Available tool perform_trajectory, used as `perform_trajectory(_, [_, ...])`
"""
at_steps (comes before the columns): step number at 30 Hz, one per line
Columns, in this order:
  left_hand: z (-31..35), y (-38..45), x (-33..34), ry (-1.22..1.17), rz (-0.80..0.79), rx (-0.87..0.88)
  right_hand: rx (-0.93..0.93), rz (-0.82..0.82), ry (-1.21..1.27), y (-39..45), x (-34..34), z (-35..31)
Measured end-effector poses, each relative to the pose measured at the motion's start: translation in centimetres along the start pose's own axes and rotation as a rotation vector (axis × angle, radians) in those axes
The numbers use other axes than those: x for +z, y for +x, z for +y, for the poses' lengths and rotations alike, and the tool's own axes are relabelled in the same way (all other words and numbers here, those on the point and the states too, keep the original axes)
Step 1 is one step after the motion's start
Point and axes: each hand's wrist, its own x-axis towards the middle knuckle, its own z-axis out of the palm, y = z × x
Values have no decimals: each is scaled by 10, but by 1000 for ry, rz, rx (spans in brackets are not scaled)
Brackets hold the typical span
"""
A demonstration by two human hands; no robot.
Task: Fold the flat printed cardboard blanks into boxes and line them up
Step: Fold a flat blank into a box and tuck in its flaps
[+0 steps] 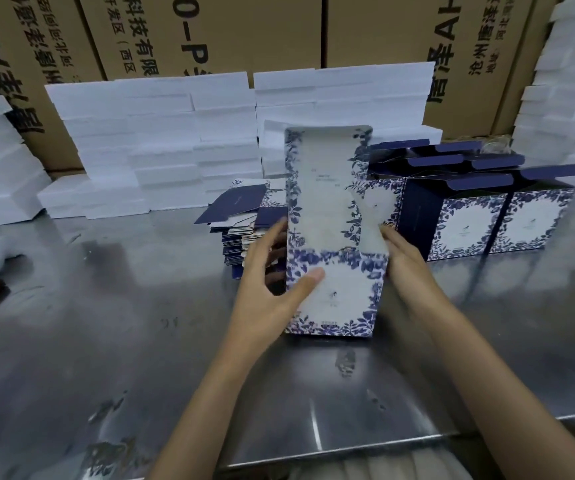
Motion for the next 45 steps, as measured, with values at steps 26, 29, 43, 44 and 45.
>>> perform_trajectory(26, [28,48,-14,300,-135,-250,-178,-57,31,-28,24,19])
perform_trajectory(29, [28,53,-17,291,-150,-235,-181,-41,-1,-29,26,16])
perform_trajectory(43, [24,71,-18,265,-135,-345,-184,-87,-16,-36,28,8])
perform_trajectory(44, [24,72,-19,252,-111,-348,-179,-94,-11,-36,28,8])
perform_trajectory(45, [23,73,-17,249,-88,-346,-175,-97,-5,-36,28,8])
